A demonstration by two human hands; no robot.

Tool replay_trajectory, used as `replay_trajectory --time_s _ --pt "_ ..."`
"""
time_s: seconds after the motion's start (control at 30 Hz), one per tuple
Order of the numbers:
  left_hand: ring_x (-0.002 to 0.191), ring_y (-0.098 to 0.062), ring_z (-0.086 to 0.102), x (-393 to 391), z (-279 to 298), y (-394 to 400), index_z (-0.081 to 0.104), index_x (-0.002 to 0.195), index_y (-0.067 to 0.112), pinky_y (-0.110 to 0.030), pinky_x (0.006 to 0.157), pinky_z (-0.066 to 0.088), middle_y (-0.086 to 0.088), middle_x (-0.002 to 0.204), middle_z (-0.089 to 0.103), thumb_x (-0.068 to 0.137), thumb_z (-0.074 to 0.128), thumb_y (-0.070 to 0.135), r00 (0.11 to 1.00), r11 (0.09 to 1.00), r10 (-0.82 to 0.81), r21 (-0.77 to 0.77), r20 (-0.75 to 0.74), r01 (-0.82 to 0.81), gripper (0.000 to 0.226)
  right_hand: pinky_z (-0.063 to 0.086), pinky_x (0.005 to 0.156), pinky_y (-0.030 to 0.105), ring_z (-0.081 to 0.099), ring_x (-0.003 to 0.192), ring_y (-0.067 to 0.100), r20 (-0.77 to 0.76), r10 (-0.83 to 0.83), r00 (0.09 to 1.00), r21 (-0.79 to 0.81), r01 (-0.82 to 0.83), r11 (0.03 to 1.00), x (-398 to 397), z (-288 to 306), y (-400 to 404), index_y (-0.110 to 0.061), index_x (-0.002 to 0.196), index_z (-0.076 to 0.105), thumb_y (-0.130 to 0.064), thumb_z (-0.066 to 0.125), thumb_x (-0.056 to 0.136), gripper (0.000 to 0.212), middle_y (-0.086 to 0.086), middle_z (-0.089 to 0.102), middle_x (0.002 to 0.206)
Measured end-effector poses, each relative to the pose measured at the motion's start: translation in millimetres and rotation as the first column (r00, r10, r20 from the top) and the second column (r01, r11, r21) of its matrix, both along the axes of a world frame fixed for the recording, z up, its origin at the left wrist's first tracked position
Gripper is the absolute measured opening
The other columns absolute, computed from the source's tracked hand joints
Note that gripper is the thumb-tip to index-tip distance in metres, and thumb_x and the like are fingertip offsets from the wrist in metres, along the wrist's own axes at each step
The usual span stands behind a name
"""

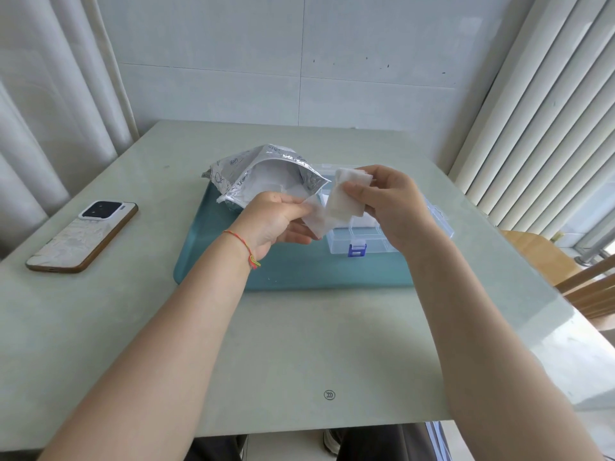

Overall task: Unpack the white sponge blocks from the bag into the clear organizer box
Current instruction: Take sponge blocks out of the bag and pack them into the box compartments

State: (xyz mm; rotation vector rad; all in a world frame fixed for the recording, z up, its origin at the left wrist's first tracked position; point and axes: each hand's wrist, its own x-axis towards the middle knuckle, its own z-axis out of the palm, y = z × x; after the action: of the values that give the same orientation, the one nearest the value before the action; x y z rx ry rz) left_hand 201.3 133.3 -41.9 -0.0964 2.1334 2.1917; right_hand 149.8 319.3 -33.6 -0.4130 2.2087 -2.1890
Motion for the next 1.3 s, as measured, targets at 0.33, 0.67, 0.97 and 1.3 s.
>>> replay_trajectory --time_s 0.33,0.67,0.97,1.3 --pt "0.058 -0.02 0.067 2 7 3 0.065 0.083 0.007 -0.027 0.052 0.056 -0.009 0.067 0.068 0.101 0.041 0.019 0.988 0.994 -0.073 0.093 0.139 0.06 0.032 0.055 0.084 0.045 0.068 0.082 0.029 -0.054 0.194 0.98 0.368 -0.161 0.916 16 4 -13 -0.018 0.109 0.064 -0.008 0.078 0.08 0.034 0.013 0.073 0.092" --pt "0.053 -0.016 0.066 -1 0 9 0.066 0.094 0.006 -0.026 0.054 0.056 -0.009 0.071 0.068 0.101 0.051 0.016 0.991 0.974 0.099 0.197 0.094 -0.116 0.019 0.041 0.069 0.015 0.053 0.087 0.012 -0.381 0.084 0.921 0.578 0.167 0.799 21 -7 -25 -0.024 0.125 0.051 -0.041 0.079 0.078 0.057 -0.004 0.055 0.108" --pt "0.05 -0.015 0.061 2 5 12 0.065 0.074 0.017 -0.02 0.047 0.047 -0.001 0.063 0.064 0.09 0.062 0.013 0.989 0.936 0.043 0.34 0.144 -0.09 0.017 0.039 0.091 0.025 0.045 0.121 0.013 -0.469 0.253 0.846 0.619 0.111 0.777 27 -11 -35 -0.023 0.147 0.033 -0.037 0.089 0.065 0.1 -0.004 0.042 0.136" --pt "0.081 -0.021 0.059 4 6 15 0.061 0.092 0.017 -0.026 0.06 0.052 -0.006 0.086 0.057 0.095 0.048 0.013 0.989 0.914 -0.107 0.402 0.101 0.058 0.014 0.044 0.1 0.047 0.039 0.126 0.015 -0.43 0.402 0.808 0.767 0.092 0.636 30 -13 -39 -0.032 0.152 0.022 -0.042 0.088 0.059 0.115 -0.013 0.033 0.149"
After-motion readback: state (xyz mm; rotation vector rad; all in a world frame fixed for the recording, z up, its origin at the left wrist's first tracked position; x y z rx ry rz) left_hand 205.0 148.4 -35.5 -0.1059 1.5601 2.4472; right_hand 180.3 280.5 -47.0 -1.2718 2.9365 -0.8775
